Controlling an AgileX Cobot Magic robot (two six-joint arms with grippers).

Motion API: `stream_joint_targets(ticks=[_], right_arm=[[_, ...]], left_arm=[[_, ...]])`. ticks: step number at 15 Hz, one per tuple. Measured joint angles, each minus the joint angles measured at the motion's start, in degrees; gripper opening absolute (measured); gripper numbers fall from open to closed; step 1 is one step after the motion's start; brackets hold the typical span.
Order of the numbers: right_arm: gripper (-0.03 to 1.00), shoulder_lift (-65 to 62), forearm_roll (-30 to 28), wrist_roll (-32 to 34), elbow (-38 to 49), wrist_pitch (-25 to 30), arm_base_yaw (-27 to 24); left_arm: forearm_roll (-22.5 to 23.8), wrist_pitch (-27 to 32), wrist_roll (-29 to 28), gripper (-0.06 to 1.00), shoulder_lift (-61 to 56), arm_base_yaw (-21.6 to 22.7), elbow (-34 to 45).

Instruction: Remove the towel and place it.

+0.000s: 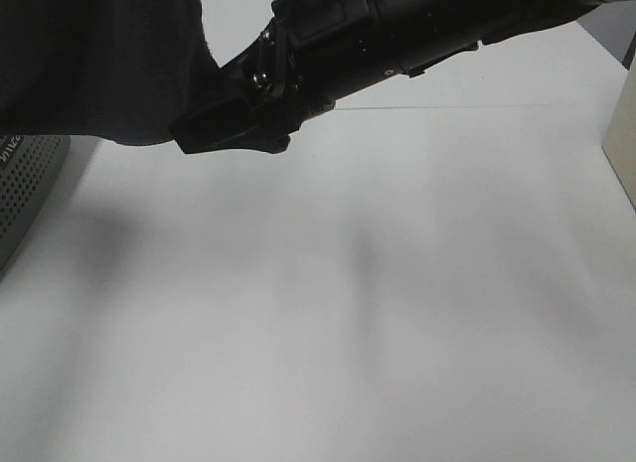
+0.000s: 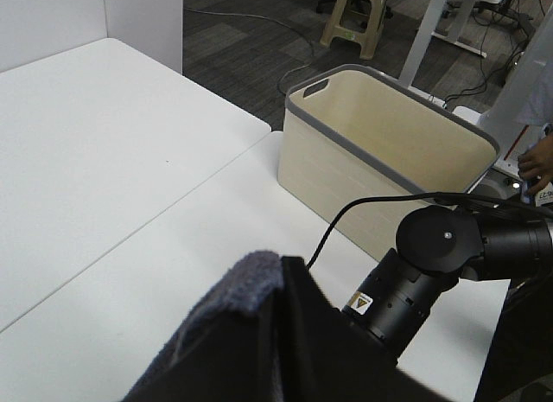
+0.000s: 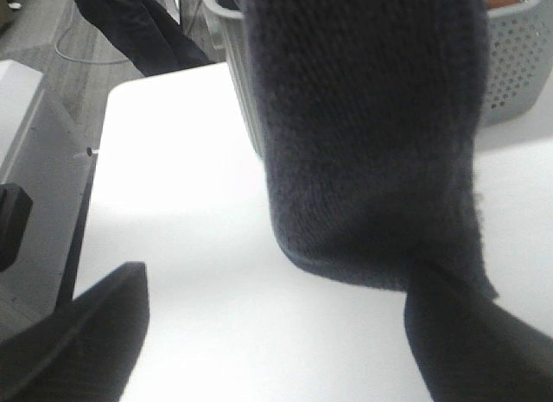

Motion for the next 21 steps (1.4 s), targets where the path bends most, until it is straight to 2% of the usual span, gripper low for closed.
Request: stream_joint_targets(ticks=[2,4,6,8,10,11,13,14,16,18,19,21], right_arm=[[0.78,-0.17,-2.46,2.92,0.0,-2.12,-0.57],[0.78,-0.17,-1.72,2.86,0.0,-2.69,-1.03],[0.78,-0.17,4.64,-1.03,0.0,-2.69,-1.03],[0.78,-0.23,12.95,-8.65,0.0,-2.23,-1.09],[0.78,0.4,20.4,-15.64,-0.06,3.09,-1.09],[0.78,1.03,21.26,-16.79,-0.06,6.36,-1.09],[0.78,2.18,19.31,-16.56,-0.06,11.63,-1.09],[0.77,2.52,16.62,-15.41,-0.06,12.49,-1.09],[0.74,3.04,11.63,-12.38,-0.06,12.43,-1.09],[0.69,3.09,9.45,-10.66,-0.06,10.26,-1.09],[0.63,3.09,9.34,-10.14,-0.06,9.22,-1.09],[0.44,3.09,9.85,-9.0,-0.06,7.62,-1.09]], left_arm=[[0.0,0.34,-0.46,0.0,0.0,0.0,0.0],[0.0,0.86,-1.32,0.0,0.0,0.0,0.0],[0.0,0.97,-1.43,0.0,0.0,0.0,0.0],[-0.17,1.09,-1.43,0.0,0.0,0.0,0.0],[-0.57,1.26,-1.43,0.0,0.0,0.0,0.0],[-0.63,1.32,-1.43,0.0,0.0,0.0,0.0],[-0.63,1.32,-1.43,0.0,0.0,0.0,0.0],[-0.57,0.8,-1.43,0.0,0.0,0.0,0.0],[-0.57,-0.4,-1.43,0.0,0.0,0.0,0.0],[-0.34,-0.86,-1.43,0.0,0.0,0.0,0.0],[-0.17,-0.92,-1.43,0.0,0.0,0.0,0.0],[-0.06,-0.92,-1.43,0.0,0.0,0.0,0.0]])
